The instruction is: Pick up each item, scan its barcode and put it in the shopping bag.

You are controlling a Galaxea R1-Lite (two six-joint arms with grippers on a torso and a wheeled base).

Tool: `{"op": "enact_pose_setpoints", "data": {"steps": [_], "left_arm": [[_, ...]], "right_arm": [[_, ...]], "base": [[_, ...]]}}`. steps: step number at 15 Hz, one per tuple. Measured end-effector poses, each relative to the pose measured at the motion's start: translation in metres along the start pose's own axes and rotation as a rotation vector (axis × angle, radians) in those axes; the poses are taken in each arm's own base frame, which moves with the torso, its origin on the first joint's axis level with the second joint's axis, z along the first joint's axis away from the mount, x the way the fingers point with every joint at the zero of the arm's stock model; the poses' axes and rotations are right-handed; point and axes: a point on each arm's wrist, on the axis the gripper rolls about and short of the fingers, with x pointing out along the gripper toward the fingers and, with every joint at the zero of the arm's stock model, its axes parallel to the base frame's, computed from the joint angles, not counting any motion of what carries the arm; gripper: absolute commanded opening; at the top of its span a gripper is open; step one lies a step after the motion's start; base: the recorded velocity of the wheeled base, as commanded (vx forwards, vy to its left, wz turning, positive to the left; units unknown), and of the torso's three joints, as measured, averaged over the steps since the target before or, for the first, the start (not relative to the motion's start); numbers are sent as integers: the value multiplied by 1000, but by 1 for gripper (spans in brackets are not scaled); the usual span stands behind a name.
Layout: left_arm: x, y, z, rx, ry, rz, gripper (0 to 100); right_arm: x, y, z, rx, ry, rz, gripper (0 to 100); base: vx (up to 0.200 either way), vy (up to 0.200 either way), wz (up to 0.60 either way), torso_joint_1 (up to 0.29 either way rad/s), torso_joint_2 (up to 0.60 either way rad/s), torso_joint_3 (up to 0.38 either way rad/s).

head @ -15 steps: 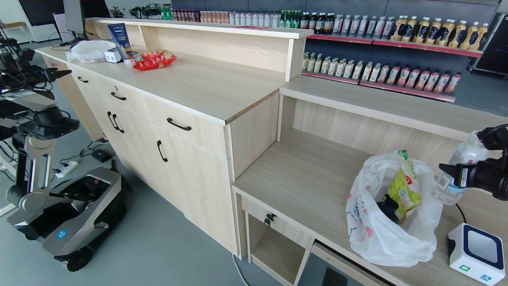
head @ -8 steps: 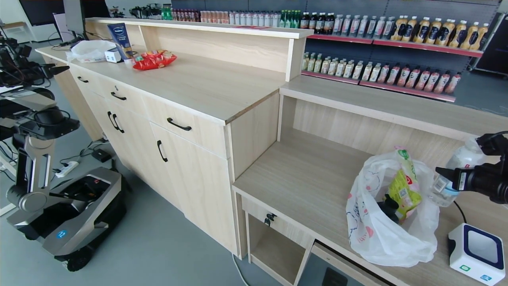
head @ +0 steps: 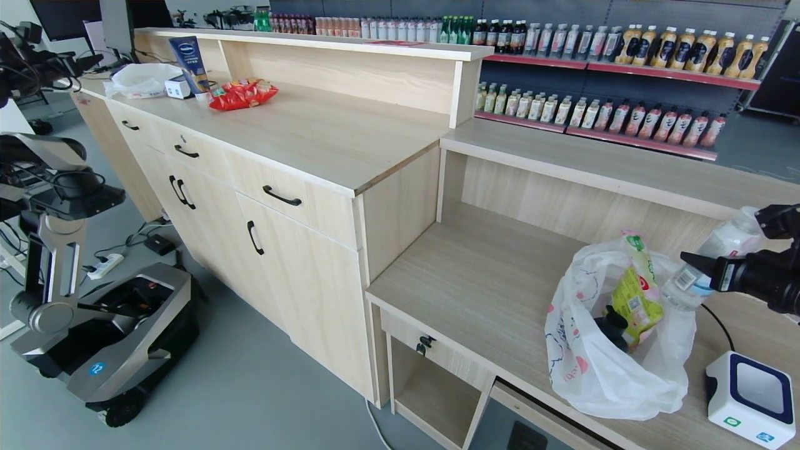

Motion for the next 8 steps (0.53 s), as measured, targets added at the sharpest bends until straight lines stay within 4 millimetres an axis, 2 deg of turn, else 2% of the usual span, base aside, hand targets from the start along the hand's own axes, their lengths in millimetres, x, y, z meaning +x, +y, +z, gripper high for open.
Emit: {"op": "enact_pose_setpoints", "data": {"steps": [5, 8], "left_arm": [[0, 0, 0, 0, 0, 1, 100], [0, 0, 0, 0, 0, 0, 100]], "right_arm": [[7, -10, -9, 5, -8, 7, 0], [5, -10, -6, 3, -21, 19, 0]], "base": [[0, 0, 0, 0, 0, 0], [0, 0, 0, 0, 0, 0]]}}
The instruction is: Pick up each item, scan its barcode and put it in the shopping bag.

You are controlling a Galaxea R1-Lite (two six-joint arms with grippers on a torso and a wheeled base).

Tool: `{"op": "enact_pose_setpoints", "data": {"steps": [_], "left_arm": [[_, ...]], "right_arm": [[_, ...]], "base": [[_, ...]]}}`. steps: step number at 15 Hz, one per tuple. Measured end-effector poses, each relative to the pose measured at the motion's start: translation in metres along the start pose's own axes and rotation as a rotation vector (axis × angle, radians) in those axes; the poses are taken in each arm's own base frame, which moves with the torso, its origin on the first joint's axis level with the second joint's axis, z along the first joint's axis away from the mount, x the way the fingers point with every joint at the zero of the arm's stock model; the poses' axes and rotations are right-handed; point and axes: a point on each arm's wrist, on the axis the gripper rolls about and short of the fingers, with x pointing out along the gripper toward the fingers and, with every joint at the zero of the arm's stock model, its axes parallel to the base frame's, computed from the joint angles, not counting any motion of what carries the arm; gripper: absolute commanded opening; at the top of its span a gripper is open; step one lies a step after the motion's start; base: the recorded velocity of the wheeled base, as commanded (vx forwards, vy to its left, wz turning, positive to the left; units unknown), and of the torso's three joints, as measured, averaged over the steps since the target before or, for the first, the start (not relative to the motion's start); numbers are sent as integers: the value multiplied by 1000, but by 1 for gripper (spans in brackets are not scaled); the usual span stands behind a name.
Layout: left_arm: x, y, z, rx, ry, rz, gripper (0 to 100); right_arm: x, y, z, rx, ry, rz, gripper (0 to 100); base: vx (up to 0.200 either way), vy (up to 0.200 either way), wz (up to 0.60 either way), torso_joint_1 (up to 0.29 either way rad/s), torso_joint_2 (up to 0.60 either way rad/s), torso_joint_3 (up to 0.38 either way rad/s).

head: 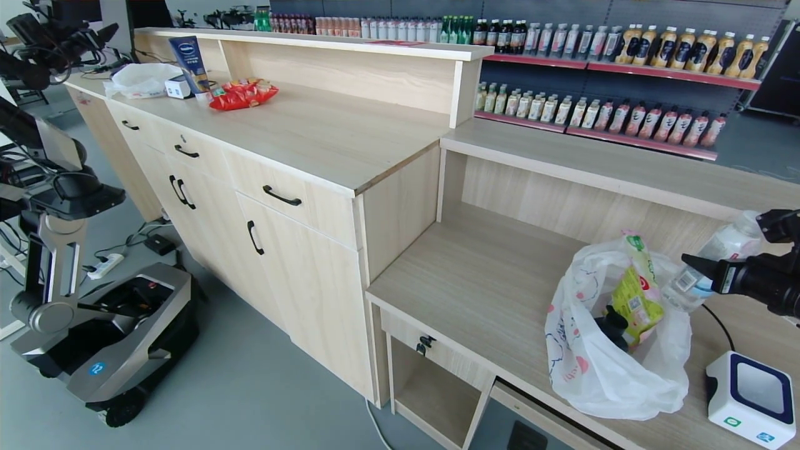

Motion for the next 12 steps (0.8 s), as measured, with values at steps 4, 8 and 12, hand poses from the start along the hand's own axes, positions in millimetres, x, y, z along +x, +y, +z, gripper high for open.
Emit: {"op": "enact_pose_setpoints", "data": {"steps": [4, 8, 12], "left_arm": [[0, 0, 0, 0, 0, 0, 100], [0, 0, 0, 0, 0, 0, 100], [0, 0, 0, 0, 0, 0, 100]], "right_arm": [[-37, 16, 42, 17, -98, 86, 0], [-97, 60, 59, -14, -140, 190, 0], [-130, 88, 23, -115, -46, 239, 0]], "base": [[0, 0, 0, 0, 0, 0], [0, 0, 0, 0, 0, 0], [0, 0, 0, 0, 0, 0]]}}
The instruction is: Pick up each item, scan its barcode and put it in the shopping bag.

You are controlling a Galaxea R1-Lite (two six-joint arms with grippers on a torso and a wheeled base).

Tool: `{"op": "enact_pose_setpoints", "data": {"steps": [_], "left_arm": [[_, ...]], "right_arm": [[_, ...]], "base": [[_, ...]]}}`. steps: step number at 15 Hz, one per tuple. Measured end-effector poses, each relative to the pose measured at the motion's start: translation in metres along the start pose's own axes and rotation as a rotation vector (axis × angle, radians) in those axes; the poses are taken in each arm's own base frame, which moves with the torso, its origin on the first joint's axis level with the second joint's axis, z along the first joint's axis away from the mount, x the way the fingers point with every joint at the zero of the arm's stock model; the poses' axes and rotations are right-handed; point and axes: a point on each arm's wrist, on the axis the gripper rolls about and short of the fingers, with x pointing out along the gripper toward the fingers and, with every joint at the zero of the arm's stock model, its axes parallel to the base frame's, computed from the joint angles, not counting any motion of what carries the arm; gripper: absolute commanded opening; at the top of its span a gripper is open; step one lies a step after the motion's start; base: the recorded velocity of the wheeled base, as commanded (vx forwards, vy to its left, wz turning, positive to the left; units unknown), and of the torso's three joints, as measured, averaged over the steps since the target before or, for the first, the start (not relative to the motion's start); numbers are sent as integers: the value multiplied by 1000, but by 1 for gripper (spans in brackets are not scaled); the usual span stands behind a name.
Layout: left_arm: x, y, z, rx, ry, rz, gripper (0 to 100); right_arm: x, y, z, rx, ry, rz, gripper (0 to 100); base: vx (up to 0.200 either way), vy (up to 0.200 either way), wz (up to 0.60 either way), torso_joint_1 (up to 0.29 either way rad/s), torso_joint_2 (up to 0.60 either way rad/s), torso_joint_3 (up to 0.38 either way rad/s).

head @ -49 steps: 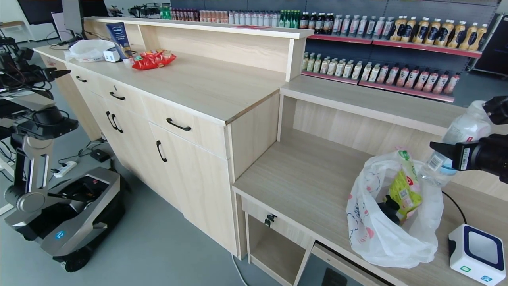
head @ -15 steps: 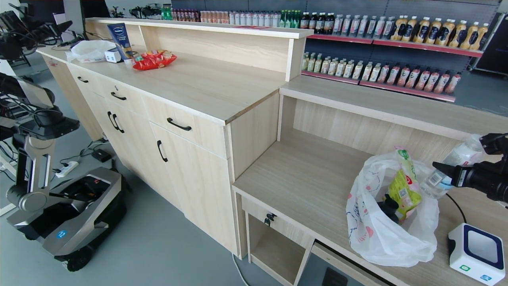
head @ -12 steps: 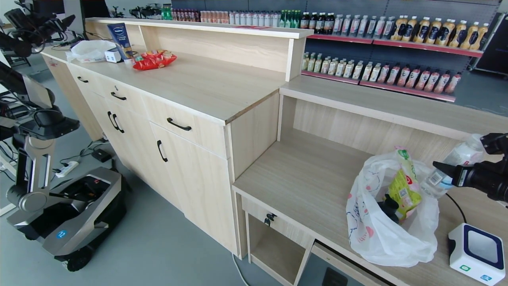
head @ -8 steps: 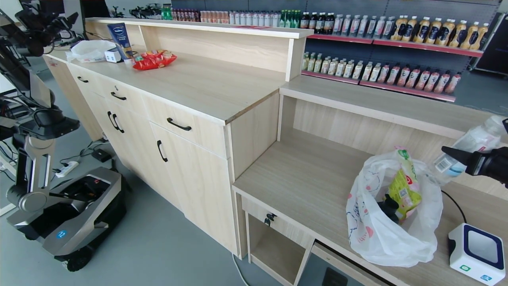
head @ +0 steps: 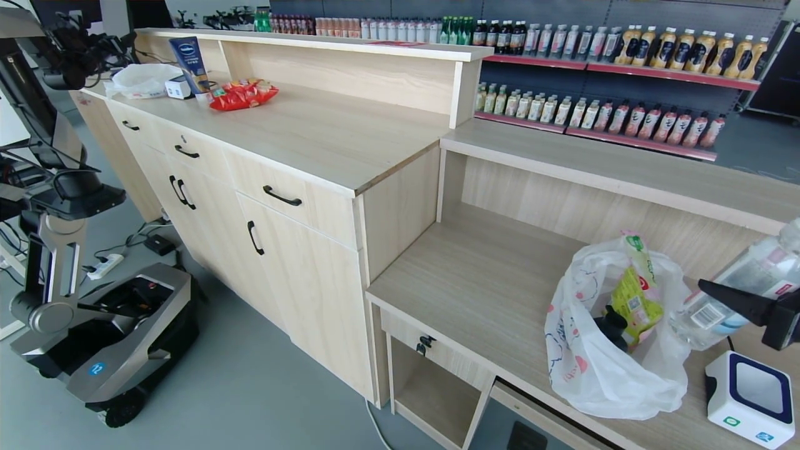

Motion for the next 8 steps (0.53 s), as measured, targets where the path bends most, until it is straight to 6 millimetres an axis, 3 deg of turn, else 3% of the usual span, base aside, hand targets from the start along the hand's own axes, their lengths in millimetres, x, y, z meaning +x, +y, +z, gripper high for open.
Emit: {"op": "enact_pose_setpoints", "data": {"steps": [3, 8], "left_arm": [[0, 0, 0, 0, 0, 0, 100], [0, 0, 0, 0, 0, 0, 100]], "right_arm": [[1, 0, -14, -34, 52, 8, 0], [16, -17, -33, -72, 87, -7, 0]], "base": [[0, 0, 0, 0, 0, 0], [0, 0, 0, 0, 0, 0]]}}
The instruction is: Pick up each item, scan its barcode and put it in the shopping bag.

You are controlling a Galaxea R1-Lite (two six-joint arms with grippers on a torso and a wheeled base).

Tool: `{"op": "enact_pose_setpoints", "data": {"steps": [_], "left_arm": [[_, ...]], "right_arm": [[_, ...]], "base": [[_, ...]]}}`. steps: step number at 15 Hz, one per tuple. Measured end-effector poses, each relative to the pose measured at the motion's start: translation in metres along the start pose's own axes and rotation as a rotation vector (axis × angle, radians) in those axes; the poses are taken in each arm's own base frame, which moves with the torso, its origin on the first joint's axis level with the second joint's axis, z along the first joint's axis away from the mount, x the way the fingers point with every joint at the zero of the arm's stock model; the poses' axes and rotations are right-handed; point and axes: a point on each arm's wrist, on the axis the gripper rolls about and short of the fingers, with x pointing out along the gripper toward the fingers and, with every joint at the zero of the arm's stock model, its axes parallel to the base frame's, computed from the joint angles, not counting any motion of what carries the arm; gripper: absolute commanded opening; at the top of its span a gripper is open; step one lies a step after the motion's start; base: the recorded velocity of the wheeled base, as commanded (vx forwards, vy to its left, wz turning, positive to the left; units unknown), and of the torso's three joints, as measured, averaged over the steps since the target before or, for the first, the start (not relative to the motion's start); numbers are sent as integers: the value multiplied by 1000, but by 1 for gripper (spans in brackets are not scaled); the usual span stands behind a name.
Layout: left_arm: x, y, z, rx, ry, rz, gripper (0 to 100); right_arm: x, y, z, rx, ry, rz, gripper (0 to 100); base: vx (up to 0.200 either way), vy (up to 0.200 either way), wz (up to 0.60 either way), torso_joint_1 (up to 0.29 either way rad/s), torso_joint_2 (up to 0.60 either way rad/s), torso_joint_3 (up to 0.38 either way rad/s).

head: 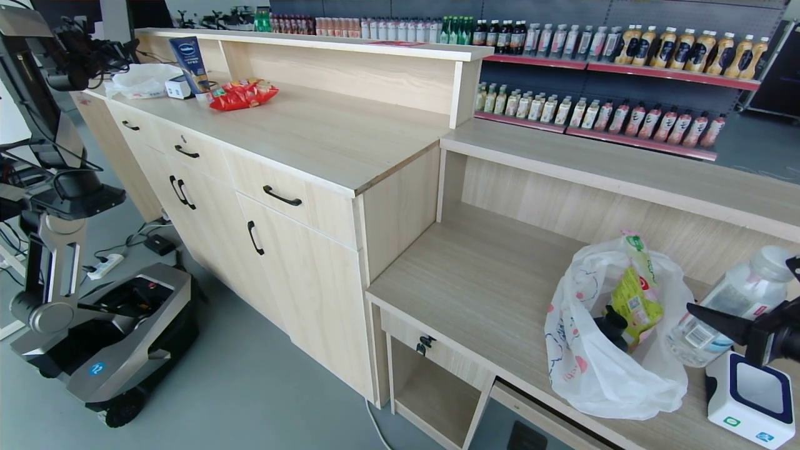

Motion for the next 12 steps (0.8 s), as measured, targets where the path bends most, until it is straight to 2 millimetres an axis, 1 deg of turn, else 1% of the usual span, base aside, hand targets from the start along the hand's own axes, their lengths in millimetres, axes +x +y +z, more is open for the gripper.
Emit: {"op": "enact_pose_setpoints", "data": {"steps": [7, 11, 12], "left_arm": [[0, 0, 0, 0, 0, 0, 100], [0, 0, 0, 0, 0, 0, 100], [0, 0, 0, 0, 0, 0, 100]], "right_arm": [[5, -22, -30, -49, 18, 64, 0], [11, -29, -35, -44, -22, 105, 0], [12, -29, -36, -31, -48, 157, 0]], "base": [[0, 0, 0, 0, 0, 0], [0, 0, 0, 0, 0, 0], [0, 0, 0, 0, 0, 0]]}}
